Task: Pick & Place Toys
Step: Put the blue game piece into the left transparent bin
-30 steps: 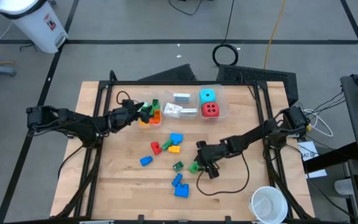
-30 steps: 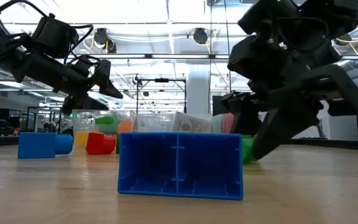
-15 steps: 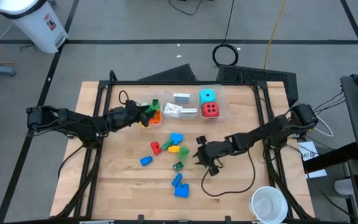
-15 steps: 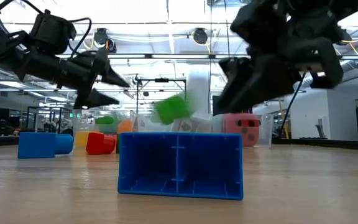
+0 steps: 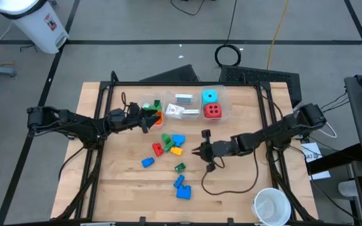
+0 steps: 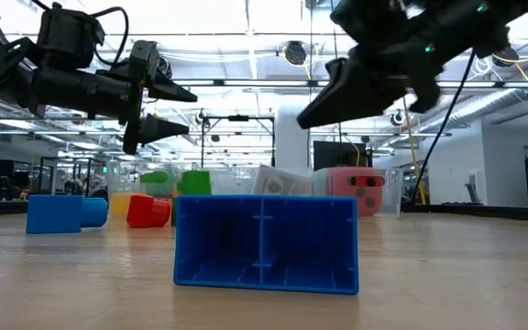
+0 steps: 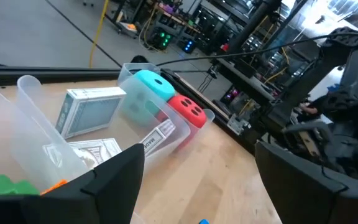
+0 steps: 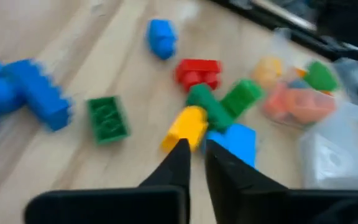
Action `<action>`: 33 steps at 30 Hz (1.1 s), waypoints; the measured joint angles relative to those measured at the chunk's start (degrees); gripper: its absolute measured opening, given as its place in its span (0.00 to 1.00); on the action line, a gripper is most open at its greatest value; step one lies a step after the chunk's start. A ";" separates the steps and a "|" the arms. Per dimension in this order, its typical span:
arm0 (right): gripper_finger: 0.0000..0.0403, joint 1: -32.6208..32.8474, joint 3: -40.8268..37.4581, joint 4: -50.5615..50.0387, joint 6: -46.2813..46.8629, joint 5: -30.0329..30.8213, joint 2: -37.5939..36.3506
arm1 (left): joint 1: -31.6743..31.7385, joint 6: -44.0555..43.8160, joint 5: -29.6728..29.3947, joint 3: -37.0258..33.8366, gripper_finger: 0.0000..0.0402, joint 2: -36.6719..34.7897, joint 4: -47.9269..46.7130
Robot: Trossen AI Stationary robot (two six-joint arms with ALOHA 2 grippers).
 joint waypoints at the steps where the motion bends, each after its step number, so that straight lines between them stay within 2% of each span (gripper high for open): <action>1: 0.08 -0.65 -0.45 1.82 0.81 0.39 0.20 | 0.00 -0.07 -0.02 0.00 0.77 0.00 0.00; 4: 0.20 -3.61 -1.10 10.32 1.41 -1.27 3.18 | 0.00 -0.09 -0.11 0.00 0.77 0.00 0.04; 9: 0.47 -8.37 -0.51 18.09 4.41 -6.12 10.93 | -0.11 -0.18 -0.52 0.00 0.77 0.00 0.02; 13: 0.65 -11.57 2.33 16.60 6.60 -8.71 16.29 | -0.69 -0.16 -0.52 0.00 0.77 0.00 -0.22; 16: 0.74 -13.63 4.19 16.55 7.53 -8.68 19.22 | -0.79 0.02 -0.48 0.00 0.77 0.00 -0.26; 19: 0.78 -15.44 5.47 16.49 7.57 -8.82 21.18 | -0.76 -0.03 -0.50 0.00 0.77 0.00 -0.44; 22: 0.78 -16.96 5.95 16.41 8.43 -13.14 22.24 | -0.76 -0.05 -0.44 0.00 0.77 0.00 -0.48; 27: 0.73 -17.87 6.12 16.74 10.06 -18.77 24.35 | -0.76 -0.16 -0.42 0.00 0.77 0.00 -1.01; 33: 0.65 -17.45 6.12 17.10 9.21 -19.08 25.13 | -0.76 -0.41 -0.37 0.00 0.77 0.00 -1.90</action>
